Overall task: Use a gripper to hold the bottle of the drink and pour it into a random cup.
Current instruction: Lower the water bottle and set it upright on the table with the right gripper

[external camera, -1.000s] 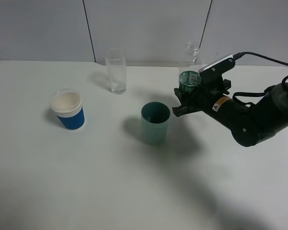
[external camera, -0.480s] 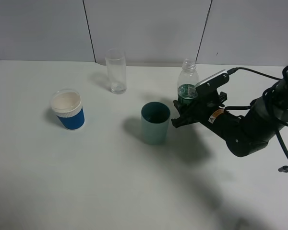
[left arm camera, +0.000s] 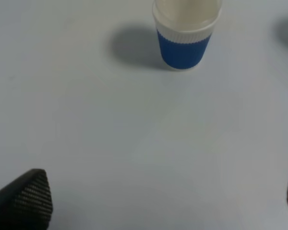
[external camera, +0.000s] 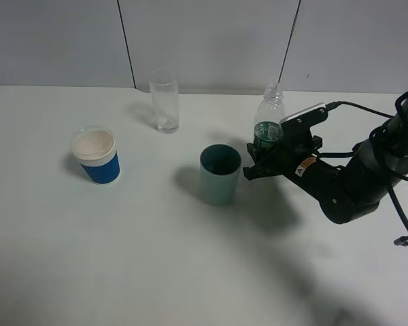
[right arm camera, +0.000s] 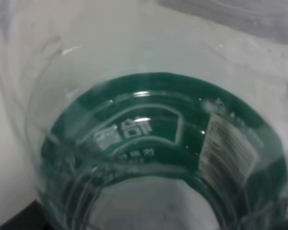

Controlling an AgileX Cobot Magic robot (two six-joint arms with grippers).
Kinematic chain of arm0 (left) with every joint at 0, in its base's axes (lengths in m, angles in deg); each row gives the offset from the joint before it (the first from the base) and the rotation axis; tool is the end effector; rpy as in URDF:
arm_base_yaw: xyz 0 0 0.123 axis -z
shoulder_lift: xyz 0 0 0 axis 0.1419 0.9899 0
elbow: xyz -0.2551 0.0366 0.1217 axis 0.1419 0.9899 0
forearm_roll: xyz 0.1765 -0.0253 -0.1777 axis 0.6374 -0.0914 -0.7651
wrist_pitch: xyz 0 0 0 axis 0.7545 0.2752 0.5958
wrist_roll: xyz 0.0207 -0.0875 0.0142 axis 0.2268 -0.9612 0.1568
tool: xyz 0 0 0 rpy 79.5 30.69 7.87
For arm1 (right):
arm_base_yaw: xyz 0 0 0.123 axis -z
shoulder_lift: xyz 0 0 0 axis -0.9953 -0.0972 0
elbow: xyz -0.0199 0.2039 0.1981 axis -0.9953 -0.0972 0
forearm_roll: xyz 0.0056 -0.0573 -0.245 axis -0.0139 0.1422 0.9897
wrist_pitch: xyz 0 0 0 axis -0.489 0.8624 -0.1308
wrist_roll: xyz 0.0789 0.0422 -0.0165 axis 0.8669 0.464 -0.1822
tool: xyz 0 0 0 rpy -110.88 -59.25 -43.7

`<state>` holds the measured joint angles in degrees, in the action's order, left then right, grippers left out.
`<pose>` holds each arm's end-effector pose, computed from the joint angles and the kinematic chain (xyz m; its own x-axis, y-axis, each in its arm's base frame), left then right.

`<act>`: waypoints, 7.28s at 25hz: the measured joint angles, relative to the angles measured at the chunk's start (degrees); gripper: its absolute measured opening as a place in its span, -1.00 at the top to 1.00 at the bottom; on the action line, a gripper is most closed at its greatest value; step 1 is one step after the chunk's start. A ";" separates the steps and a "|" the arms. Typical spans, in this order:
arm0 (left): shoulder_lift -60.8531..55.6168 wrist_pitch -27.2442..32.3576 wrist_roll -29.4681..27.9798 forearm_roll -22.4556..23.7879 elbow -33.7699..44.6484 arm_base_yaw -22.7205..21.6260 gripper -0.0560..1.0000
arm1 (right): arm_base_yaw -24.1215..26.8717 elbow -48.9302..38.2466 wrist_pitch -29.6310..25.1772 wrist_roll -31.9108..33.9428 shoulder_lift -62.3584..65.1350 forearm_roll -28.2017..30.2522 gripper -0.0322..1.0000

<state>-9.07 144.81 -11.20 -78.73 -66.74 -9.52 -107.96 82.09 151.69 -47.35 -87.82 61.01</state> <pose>0.0162 -0.0149 0.2804 -0.5595 0.0765 -0.8253 0.1658 0.9859 -0.0210 0.2862 0.1163 0.0567 -0.2404 -0.2701 -0.9323 -0.3649 0.9152 -0.1710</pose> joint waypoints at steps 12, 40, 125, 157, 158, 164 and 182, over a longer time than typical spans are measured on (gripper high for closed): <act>0.00 0.00 0.00 0.00 0.00 0.00 -0.99 | 0.00 0.00 0.02 0.99 0.00 -0.02 -0.10; 0.00 0.00 0.00 0.00 0.00 0.00 -0.99 | 0.00 2.24 0.02 -3.51 0.00 0.94 -0.10; 0.00 0.00 0.00 0.00 0.00 0.00 -0.99 | 0.32 10.53 1.43 0.76 -7.42 4.55 -0.19; 0.00 0.00 0.00 0.00 0.00 0.00 -0.99 | 0.38 8.68 0.26 4.43 -3.57 3.96 -0.74; 0.00 0.00 0.00 0.00 0.00 0.00 -0.99 | 0.38 8.63 0.25 4.43 -3.44 3.96 -0.74; 0.00 0.00 0.00 0.00 0.00 0.00 -0.99 | 0.38 8.63 0.25 4.43 -2.79 4.07 -0.74; 0.00 0.00 0.00 0.00 0.00 0.00 -0.99 | 0.38 8.57 0.25 4.43 3.29 4.01 -0.74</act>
<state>-9.07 144.81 -11.20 -78.73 -66.74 -9.52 -107.58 90.66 151.95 -42.92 -84.53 65.03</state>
